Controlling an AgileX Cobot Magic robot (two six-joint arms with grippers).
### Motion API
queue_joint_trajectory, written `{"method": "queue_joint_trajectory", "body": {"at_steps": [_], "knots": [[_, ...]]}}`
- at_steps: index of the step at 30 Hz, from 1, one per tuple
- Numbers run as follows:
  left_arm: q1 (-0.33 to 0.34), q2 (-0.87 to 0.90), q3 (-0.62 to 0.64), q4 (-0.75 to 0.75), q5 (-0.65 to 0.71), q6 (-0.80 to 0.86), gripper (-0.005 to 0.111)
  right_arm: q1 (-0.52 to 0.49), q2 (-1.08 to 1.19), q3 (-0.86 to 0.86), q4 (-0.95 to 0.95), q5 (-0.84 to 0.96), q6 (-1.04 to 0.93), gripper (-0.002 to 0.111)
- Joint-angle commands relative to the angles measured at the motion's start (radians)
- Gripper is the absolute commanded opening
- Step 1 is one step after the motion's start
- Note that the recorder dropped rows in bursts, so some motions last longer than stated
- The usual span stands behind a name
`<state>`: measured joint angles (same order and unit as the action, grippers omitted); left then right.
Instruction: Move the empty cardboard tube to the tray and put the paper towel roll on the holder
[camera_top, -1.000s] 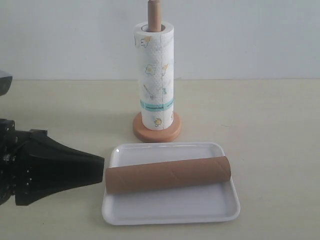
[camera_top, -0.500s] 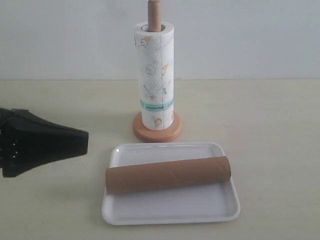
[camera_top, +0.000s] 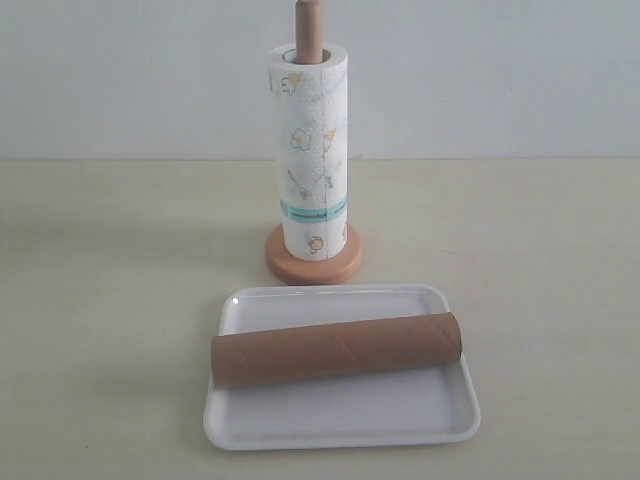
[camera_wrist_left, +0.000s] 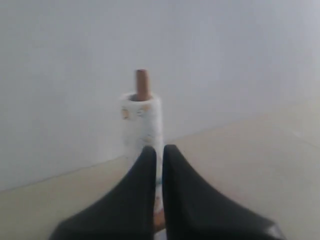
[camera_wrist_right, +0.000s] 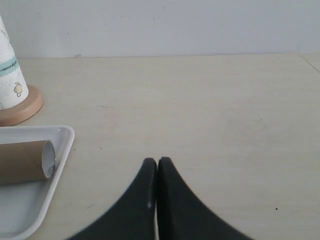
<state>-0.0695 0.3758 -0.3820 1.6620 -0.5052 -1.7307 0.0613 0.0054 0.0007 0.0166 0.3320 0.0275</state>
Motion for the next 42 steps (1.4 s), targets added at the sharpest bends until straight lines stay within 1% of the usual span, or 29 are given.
{"method": "queue_joint_trajectory", "body": {"at_steps": [1, 3, 4, 8, 9, 12, 15, 17, 22, 24, 25, 27, 29, 31, 33, 35, 37, 38, 39, 42], "knots": [[0.002, -0.121, 0.102, -0.011, 0.264, -0.239, 0.004, -0.003, -0.005, -0.001, 0.0, -0.005, -0.005, 0.0], [0.002, -0.151, 0.141, -0.041, 0.353, -0.359, 0.004, -0.003, -0.005, -0.001, 0.0, -0.005, -0.005, 0.0], [0.002, -0.161, 0.155, -0.092, 0.379, -0.372, 0.004, -0.003, -0.005, -0.001, 0.0, -0.005, -0.005, 0.0], [0.002, -0.166, 0.202, -0.435, 0.423, -0.372, 0.004, -0.003, -0.005, -0.001, 0.0, -0.005, -0.005, 0.0], [0.002, -0.166, 0.208, -0.478, 0.423, -0.372, 0.004, -0.003, -0.005, -0.001, 0.0, -0.005, -0.005, 0.0], [0.002, -0.166, 0.224, -0.598, 0.381, -0.372, 0.004, -0.003, -0.005, -0.001, 0.0, -0.005, -0.005, 0.0], [0.002, -0.166, 0.247, -0.813, 0.299, -0.372, 0.004, -0.003, -0.005, -0.001, 0.0, -0.005, -0.005, 0.0], [0.002, -0.173, 0.265, -0.916, 0.235, -0.372, 0.004, -0.003, -0.005, -0.001, 0.0, -0.005, -0.005, 0.0], [0.002, -0.23, 0.285, -1.032, 0.199, -0.372, 0.004, -0.003, -0.005, -0.001, 0.0, -0.005, -0.005, 0.0], [0.002, -0.245, 0.291, -1.076, 0.199, -0.326, 0.004, -0.003, -0.005, -0.001, 0.0, -0.005, -0.005, 0.0], [0.002, -0.252, 0.296, -1.106, 0.199, -0.252, 0.004, -0.003, -0.005, -0.001, 0.0, -0.005, -0.005, 0.0], [0.002, -0.272, 0.303, -1.23, 0.201, -0.013, 0.004, -0.003, -0.005, -0.001, 0.0, -0.005, -0.005, 0.0], [0.002, -0.294, 0.316, -1.362, 0.198, 0.361, 0.004, -0.003, -0.005, -0.001, 0.0, -0.005, -0.005, 0.0], [0.002, -0.309, 0.334, -1.422, 0.194, 0.665, 0.004, -0.003, -0.005, -0.001, -0.001, -0.011, -0.005, 0.0], [0.002, -0.33, 0.362, -1.455, 0.217, 0.918, 0.004, -0.003, -0.005, -0.001, -0.001, -0.019, -0.005, 0.0], [0.002, -0.365, 0.382, -1.49, 0.264, 1.105, 0.004, -0.003, -0.005, -0.001, -0.001, -0.017, -0.005, 0.0], [0.002, -0.376, 0.382, -1.564, 0.295, 1.278, 0.004, -0.003, -0.005, -0.001, -0.001, -0.01, -0.005, 0.0], [0.002, -0.376, 0.382, -1.603, 0.348, 1.371, 0.004, -0.003, -0.005, -0.001, -0.001, -0.01, -0.005, 0.0], [0.002, -0.376, 0.382, -1.624, 0.383, 1.447, 0.004, -0.003, -0.005, -0.001, -0.001, -0.01, -0.005, 0.0], [0.002, -0.376, 0.382, -1.626, 0.484, 1.606, 0.004, -0.003, -0.005, -0.001, -0.001, -0.01, -0.005, 0.0]]}}
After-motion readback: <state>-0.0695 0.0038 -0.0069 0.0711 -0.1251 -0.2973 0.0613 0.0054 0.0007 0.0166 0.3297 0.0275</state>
